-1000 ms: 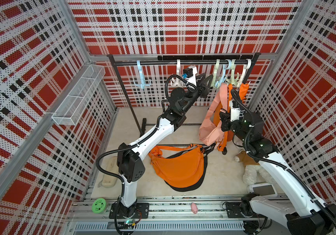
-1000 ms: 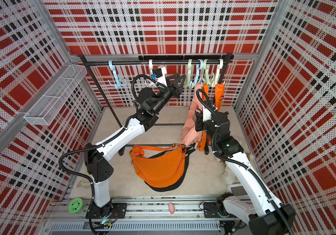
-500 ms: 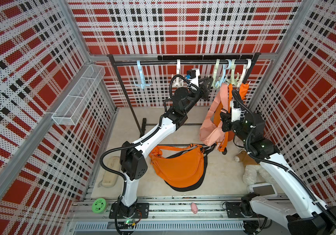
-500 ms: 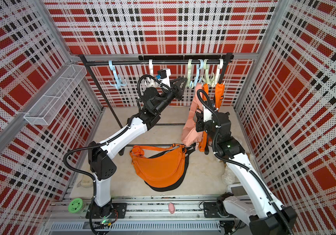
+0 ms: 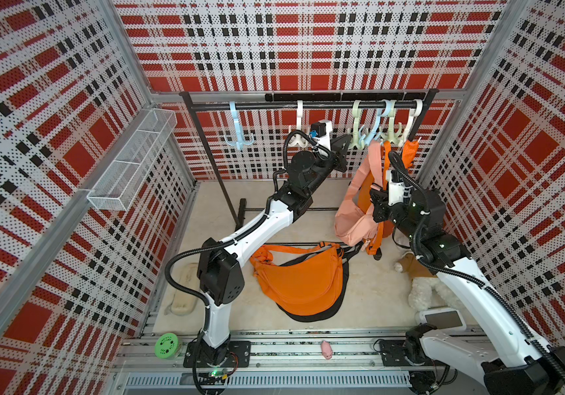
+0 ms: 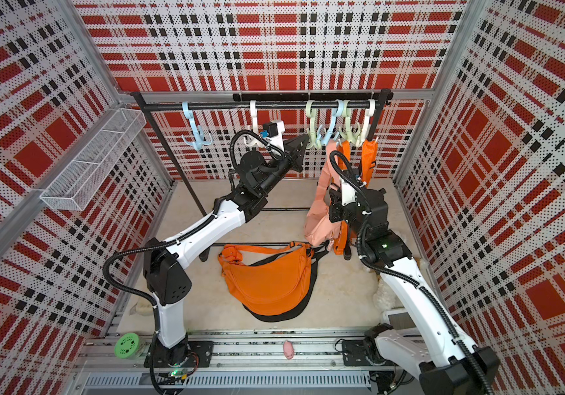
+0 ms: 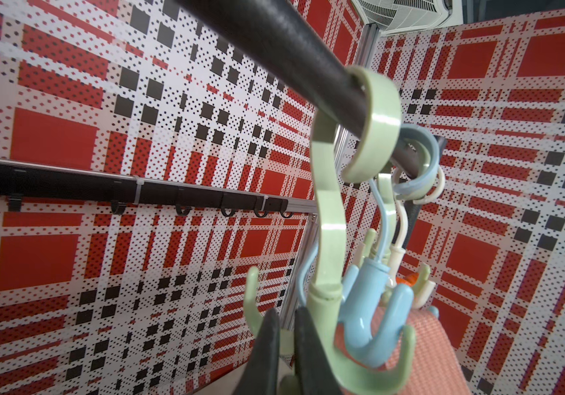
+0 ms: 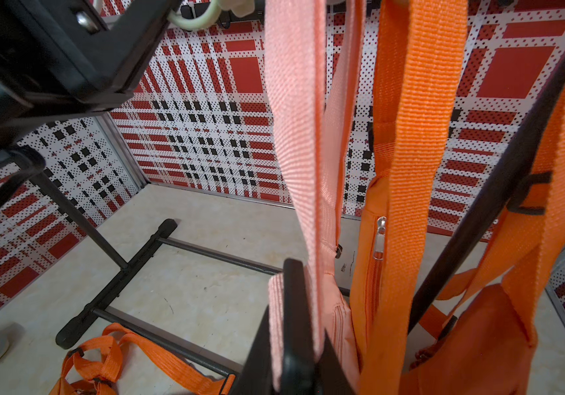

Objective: Hang the bag on a hook
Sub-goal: Adjust the hook on the clothesline.

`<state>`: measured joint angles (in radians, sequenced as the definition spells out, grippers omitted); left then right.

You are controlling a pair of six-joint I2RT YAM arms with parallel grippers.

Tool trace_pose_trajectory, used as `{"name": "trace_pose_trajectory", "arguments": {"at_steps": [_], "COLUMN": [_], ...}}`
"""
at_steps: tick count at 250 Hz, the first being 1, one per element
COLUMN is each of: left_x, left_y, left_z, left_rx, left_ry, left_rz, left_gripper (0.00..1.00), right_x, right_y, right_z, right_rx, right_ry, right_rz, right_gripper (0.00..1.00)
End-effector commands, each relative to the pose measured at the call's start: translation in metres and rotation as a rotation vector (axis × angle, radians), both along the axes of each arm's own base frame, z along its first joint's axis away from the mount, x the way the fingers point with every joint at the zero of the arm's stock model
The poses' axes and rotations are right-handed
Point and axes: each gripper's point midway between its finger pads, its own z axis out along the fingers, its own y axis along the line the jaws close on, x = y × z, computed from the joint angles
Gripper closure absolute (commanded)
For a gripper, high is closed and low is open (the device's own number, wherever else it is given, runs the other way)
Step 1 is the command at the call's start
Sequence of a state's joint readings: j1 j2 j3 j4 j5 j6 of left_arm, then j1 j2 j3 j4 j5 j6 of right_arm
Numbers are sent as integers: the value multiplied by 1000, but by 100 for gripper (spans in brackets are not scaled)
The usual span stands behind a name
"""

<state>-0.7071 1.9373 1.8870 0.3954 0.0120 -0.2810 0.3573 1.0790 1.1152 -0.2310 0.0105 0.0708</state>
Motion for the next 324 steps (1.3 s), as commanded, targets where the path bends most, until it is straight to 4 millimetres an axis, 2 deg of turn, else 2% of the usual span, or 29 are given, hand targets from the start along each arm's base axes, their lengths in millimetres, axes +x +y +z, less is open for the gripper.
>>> {"name": "trace_pose_trajectory", "arguments": {"at_steps": [1, 26, 61, 148, 205, 219, 235, 257, 277, 297, 324], "left_x": [-5, -7, -12, -16, -19, -20, -24, -32, -39, -46, -55], "left_y": [22, 31, 33, 43, 49, 49, 48, 44, 42, 43, 43], "left_z": [16, 21, 24, 14, 12, 11, 9, 7, 4, 6, 7], "left_rx": [10, 35, 98, 151, 167, 170, 178, 202, 215, 211, 214], "left_ry": [-29, -38, -55, -45, -42, -42, -44, -55, -58, -63, -69], "left_rz": [59, 76, 87, 108, 120, 121, 122, 125, 121, 112, 101], "left_gripper": [99, 99, 100, 100, 96, 89, 77, 55, 41, 31, 11], "right_x": [-5, -5, -4, -4, -6, -6, -6, -9, -12, -17, -23], "right_y": [-7, -9, -9, -12, -13, -14, -15, -15, -14, -15, -16], "right_z": [24, 24, 27, 25, 25, 25, 25, 24, 24, 25, 30], "right_rx": [-10, -19, -21, -32, -38, -39, -38, -35, -27, -21, -14], "right_ry": [-60, -61, -65, -58, -58, -57, -56, -57, -60, -65, -69], "right_rz": [-21, -26, -30, -45, -48, -51, -54, -52, -42, -36, -29], "right_gripper": [88, 89, 89, 89, 89, 86, 77, 47, 29, 21, 15]}}
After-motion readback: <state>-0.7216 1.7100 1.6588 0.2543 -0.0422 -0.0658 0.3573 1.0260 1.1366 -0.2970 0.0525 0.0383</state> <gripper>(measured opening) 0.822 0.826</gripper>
